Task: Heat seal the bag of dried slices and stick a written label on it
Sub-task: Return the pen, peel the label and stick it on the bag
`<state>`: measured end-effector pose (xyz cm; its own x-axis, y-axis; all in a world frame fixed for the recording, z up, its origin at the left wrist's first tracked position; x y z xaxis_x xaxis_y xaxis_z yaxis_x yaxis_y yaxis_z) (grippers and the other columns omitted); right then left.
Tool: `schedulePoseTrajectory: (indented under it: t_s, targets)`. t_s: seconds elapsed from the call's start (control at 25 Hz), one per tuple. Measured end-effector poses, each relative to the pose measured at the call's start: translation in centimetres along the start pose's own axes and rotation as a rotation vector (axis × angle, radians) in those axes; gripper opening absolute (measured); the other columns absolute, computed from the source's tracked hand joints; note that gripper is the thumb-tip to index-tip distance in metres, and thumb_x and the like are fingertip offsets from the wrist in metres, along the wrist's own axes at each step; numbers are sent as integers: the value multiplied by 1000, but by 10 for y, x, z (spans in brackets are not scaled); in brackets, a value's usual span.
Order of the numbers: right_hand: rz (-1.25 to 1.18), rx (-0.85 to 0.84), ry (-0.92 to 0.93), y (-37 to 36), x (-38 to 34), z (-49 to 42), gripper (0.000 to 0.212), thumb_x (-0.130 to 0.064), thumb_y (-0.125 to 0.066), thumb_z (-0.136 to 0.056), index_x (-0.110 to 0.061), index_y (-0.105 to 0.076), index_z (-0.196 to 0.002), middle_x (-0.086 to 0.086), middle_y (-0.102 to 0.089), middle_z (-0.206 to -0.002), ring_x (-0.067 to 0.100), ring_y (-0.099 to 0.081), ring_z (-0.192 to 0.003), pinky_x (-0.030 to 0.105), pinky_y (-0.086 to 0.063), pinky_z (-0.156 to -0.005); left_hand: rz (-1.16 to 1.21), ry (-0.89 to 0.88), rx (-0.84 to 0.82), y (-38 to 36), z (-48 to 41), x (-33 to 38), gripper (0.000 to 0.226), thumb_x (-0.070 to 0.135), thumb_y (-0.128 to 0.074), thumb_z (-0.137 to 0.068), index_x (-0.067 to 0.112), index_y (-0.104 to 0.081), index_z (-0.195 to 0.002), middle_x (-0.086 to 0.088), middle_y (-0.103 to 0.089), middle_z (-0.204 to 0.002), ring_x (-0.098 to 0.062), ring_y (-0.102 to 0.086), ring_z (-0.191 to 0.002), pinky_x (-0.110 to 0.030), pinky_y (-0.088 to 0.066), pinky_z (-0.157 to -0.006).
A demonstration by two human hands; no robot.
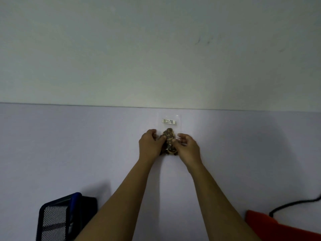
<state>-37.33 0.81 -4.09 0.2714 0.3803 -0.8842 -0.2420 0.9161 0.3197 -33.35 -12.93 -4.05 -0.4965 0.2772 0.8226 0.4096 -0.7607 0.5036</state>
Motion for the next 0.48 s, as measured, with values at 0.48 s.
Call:
schedulePoseTrajectory:
  t_s: [0.48]
  targets:
    - [161,58,69,0,-14,-27,40,-25,-61,-86,-11,-54,-123,9,-62,-118,19,-59,-102,31,-49,-89,-44,-22,14,-2,-26,13,46,27,-65,-84,1,-54,-121,-14,-59,-110,-28,-56,-105,-34,-45,-90]
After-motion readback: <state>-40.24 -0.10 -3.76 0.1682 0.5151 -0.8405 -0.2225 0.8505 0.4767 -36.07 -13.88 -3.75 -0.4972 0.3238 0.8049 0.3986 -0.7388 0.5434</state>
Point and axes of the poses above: each hand's wrist, its own z-axis away from the middle knuckle, its own y-axis out of the back of the hand, x = y × z, the point moved 4 cm from there along -z, towards the middle knuckle
